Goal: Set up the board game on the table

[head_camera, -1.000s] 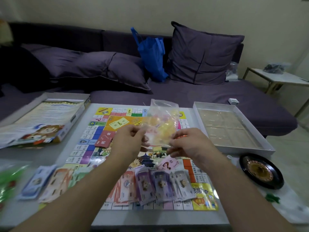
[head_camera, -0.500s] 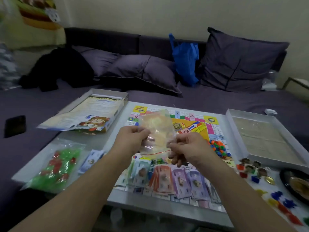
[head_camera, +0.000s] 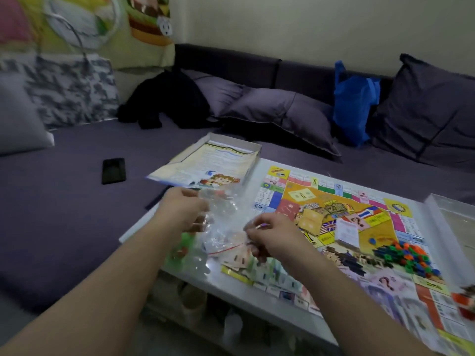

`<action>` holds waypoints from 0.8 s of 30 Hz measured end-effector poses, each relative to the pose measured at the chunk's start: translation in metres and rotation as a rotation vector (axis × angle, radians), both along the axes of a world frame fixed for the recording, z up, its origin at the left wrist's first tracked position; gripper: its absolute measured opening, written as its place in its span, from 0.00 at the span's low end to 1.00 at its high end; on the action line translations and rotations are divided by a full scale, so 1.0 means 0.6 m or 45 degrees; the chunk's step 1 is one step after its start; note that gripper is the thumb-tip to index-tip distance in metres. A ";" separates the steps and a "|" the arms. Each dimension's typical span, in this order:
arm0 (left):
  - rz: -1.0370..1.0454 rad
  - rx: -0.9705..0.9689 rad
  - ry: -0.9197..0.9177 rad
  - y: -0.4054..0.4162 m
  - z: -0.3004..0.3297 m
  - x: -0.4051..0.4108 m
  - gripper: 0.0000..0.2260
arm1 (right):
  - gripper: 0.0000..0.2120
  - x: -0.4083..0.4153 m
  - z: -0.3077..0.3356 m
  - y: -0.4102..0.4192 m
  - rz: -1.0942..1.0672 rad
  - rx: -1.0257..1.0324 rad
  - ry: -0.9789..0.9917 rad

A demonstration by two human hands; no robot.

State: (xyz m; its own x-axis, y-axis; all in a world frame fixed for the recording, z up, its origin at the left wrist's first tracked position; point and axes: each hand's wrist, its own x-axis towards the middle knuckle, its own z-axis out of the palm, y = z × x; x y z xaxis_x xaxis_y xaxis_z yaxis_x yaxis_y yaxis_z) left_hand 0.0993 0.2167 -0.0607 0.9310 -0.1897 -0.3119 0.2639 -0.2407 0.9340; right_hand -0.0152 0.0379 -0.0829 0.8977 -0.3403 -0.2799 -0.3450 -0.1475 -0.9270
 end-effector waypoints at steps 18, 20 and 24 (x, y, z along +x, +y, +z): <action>0.168 0.781 -0.448 0.046 -0.016 0.042 0.29 | 0.20 0.078 -0.027 0.128 0.402 -0.846 -0.180; 0.106 0.718 -0.671 0.028 -0.015 0.035 0.23 | 0.20 0.067 -0.021 0.115 0.349 -0.836 -0.219; -0.096 0.449 -0.824 -0.026 -0.004 0.002 0.14 | 0.18 0.033 -0.014 0.078 0.269 -0.824 -0.240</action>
